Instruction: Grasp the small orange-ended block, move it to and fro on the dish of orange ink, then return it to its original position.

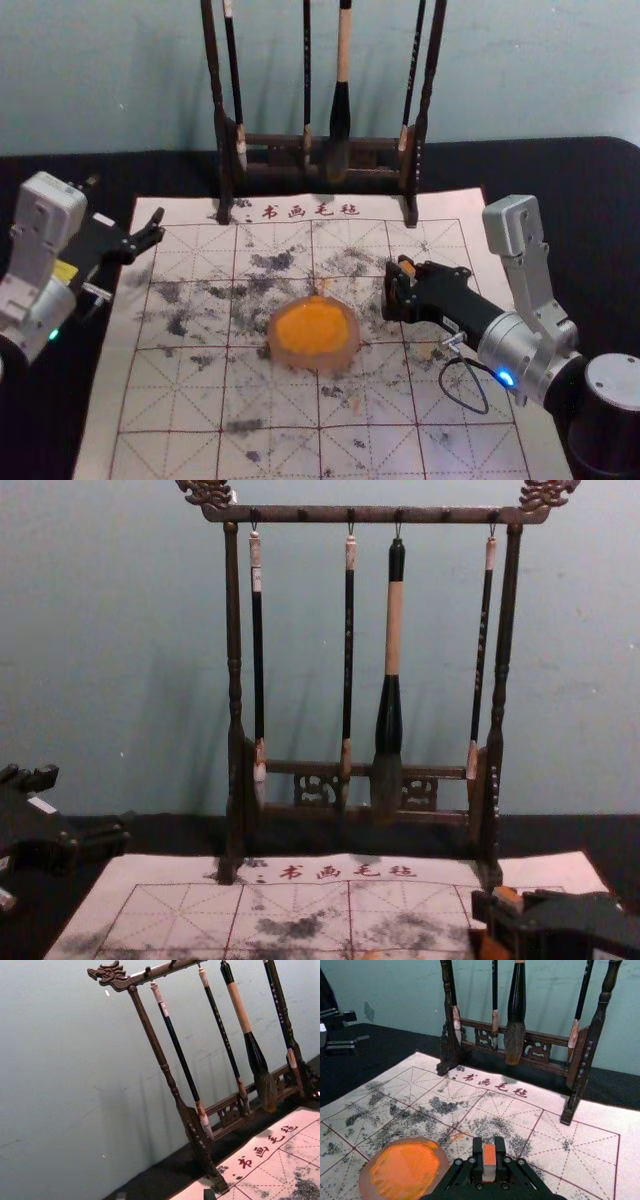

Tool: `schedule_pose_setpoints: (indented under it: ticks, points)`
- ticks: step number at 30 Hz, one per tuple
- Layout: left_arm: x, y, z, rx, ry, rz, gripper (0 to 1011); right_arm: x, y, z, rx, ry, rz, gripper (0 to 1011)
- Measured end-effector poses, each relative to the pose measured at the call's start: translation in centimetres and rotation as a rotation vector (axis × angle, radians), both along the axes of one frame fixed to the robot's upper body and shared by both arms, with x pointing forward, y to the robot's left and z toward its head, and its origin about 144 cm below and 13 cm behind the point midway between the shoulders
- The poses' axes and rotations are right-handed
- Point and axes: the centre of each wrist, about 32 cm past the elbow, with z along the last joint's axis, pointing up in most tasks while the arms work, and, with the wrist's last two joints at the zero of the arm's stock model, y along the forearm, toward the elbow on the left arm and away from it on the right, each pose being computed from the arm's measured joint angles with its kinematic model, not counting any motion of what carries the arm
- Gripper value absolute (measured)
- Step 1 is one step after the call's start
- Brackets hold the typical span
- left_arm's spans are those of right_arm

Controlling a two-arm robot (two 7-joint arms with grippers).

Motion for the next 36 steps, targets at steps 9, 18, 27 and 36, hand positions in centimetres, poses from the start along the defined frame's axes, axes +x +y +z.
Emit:
schedule_pose_setpoints:
  ticks: [9,18,27,36]
  points:
    - [0.0,0.0,0.0,0.0,0.0,0.0,1001,0.0,-0.01,0.05,0.001,-0.001,0.0,130]
    - [0.0,0.0,0.0,0.0,0.0,0.0,1001,0.01,-0.03,0.08,0.002,-0.002,-0.001,192]
    - [0.0,0.0,0.0,0.0,0.0,0.0,1001,0.0,-0.04,0.09,0.003,-0.002,0.0,460]
    - [0.0,0.0,0.0,0.0,0.0,0.0,1001,0.0,-0.03,0.09,0.004,-0.001,-0.001,738]
